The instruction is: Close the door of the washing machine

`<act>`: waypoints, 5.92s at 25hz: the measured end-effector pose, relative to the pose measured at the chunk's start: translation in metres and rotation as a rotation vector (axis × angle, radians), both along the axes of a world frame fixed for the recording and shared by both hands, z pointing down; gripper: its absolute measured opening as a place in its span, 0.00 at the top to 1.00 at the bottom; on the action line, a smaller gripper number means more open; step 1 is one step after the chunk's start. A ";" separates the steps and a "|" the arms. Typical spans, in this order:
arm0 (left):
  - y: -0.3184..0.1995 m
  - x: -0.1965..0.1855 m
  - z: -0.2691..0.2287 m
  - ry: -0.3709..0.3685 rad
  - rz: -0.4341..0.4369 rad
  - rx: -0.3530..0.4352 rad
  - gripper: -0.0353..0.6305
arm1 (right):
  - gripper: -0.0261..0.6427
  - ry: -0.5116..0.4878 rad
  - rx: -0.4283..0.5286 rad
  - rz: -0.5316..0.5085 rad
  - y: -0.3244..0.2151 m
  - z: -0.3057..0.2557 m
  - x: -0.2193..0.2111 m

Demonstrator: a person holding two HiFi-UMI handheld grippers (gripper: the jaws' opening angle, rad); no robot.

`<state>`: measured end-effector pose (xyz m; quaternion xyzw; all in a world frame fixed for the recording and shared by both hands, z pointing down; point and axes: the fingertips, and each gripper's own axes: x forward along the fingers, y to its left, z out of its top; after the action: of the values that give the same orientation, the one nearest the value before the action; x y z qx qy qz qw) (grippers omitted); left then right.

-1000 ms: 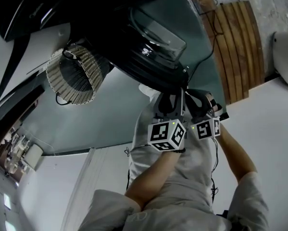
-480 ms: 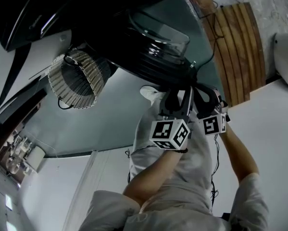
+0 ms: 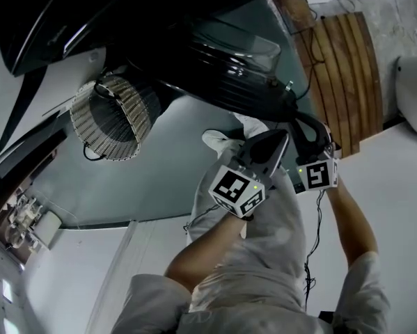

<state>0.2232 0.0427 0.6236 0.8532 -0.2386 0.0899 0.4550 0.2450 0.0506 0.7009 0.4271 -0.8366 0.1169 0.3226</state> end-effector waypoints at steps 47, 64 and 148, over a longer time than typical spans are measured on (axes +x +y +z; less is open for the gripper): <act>-0.150 0.008 -0.011 0.007 0.128 0.395 0.94 | 0.82 0.118 0.189 -0.065 -0.241 -0.005 0.117; -0.249 0.026 -0.015 -0.075 0.091 0.617 0.94 | 0.83 0.137 0.247 -0.051 -0.296 -0.004 0.122; -0.176 -0.190 -0.247 -0.141 -0.254 0.659 0.94 | 0.94 -0.178 0.325 0.171 -0.176 -0.279 -0.032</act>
<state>0.0334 -0.1333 0.3767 0.9092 -0.3899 0.0095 0.1454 0.2128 -0.1252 0.4215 0.5308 -0.8305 0.0447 0.1630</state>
